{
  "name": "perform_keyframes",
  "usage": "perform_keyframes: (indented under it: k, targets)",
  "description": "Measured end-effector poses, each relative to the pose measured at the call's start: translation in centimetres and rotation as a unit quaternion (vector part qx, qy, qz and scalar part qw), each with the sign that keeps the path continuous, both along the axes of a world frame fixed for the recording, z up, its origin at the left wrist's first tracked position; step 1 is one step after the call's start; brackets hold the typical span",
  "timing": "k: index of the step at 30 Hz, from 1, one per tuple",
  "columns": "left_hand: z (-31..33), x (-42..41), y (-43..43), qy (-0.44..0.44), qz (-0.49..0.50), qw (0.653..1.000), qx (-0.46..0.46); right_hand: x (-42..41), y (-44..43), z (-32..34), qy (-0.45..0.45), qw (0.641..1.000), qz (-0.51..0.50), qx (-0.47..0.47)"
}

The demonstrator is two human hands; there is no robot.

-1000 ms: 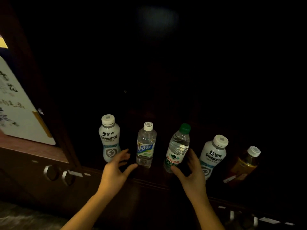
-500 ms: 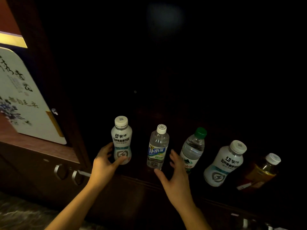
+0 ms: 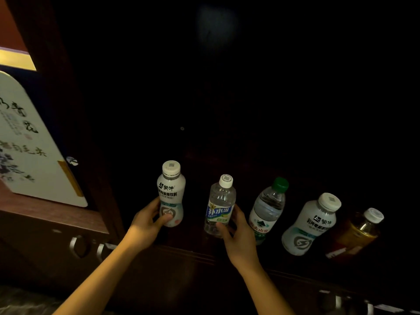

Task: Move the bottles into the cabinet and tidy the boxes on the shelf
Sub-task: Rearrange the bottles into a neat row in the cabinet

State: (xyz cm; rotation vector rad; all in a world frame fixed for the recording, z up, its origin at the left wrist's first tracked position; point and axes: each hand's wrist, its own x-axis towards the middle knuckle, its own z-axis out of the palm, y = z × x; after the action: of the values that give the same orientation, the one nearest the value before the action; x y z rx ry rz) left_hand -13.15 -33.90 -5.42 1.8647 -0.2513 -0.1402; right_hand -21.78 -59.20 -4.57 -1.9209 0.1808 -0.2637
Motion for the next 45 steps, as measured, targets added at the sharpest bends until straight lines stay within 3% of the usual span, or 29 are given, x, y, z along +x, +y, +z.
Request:
perform_keyframes:
  k: [12, 28, 31, 36, 40, 45]
  targets:
    - [0.2, 0.8, -1.5, 0.000, -0.021, 1.000, 0.004, 0.1, 0.6, -0.5, 0.003, 0.999, -0.038, 0.006]
    - [0.3, 0.3, -5.2, -0.015, -0.039, 0.999, -0.004, -0.6, 0.5, -0.4, 0.006, 1.000, -0.007, 0.005]
    - [0.2, 0.3, -5.1, -0.022, -0.042, 0.999, 0.000, -2.4, 0.1, -0.9, 0.015, 0.999, -0.050, 0.004]
    - [-0.3, 0.3, -5.2, -0.024, -0.042, 0.999, -0.007, -6.1, -2.9, -2.0, -0.026, 0.982, -0.158, -0.097]
    - [-0.4, 0.4, -5.2, -0.017, -0.045, 0.999, -0.015, -7.0, -5.6, -1.5, -0.047, 0.970, -0.225, -0.082]
    - [-0.3, 0.2, -5.4, -0.016, -0.042, 0.999, -0.010, -5.1, -6.8, 0.3, -0.035, 0.993, -0.108, -0.035]
